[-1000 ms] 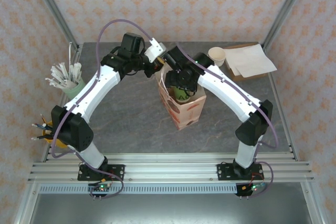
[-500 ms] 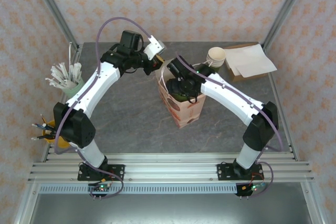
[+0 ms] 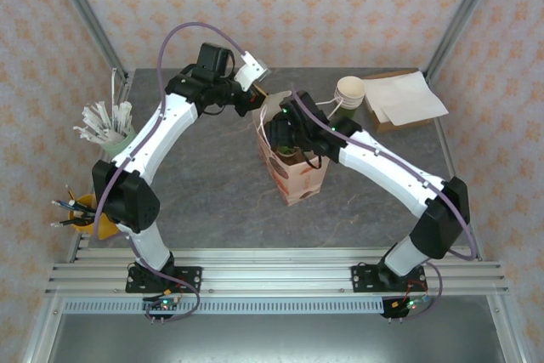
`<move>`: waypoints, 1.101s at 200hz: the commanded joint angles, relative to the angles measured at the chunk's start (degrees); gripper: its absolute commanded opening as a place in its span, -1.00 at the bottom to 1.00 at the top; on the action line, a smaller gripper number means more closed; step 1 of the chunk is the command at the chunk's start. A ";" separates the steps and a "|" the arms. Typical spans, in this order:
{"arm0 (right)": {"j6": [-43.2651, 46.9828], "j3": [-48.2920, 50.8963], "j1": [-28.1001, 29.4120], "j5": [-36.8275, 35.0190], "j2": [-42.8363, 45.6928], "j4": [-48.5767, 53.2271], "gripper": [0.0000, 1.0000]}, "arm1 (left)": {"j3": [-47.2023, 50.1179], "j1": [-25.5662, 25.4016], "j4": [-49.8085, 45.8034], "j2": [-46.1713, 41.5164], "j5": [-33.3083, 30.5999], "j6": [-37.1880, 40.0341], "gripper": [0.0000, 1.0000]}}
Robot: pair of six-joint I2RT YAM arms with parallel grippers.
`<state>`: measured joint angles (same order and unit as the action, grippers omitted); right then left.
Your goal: Pack the takeout coffee
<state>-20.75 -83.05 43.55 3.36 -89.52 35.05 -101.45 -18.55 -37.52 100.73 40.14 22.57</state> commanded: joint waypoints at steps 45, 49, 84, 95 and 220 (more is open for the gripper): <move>2.71 2.28 -0.22 -0.90 -1.60 -10.20 -0.13 | -3.35 1.49 -2.47 1.34 6.53 1.26 -1.00; 2.61 2.61 -0.22 -0.98 -2.10 -11.18 -0.13 | -3.40 1.41 -2.47 1.47 6.84 1.25 -1.00; 3.25 -0.33 -0.31 -1.95 -8.62 -14.61 -0.14 | -3.77 1.49 -3.51 3.28 7.08 1.42 -1.00; 3.23 -0.47 -0.31 -2.03 -9.97 -16.48 -0.14 | -3.73 1.51 -3.79 3.72 7.19 1.49 -1.00; 0.60 -13.41 -2.33 1.20 -17.56 1.50 -0.15 | -5.65 0.65 -0.72 4.64 6.62 -7.67 -1.00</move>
<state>-18.13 -91.42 41.69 3.42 -104.68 28.42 -106.48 -16.51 -39.53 105.30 45.65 17.54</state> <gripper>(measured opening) 0.799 0.043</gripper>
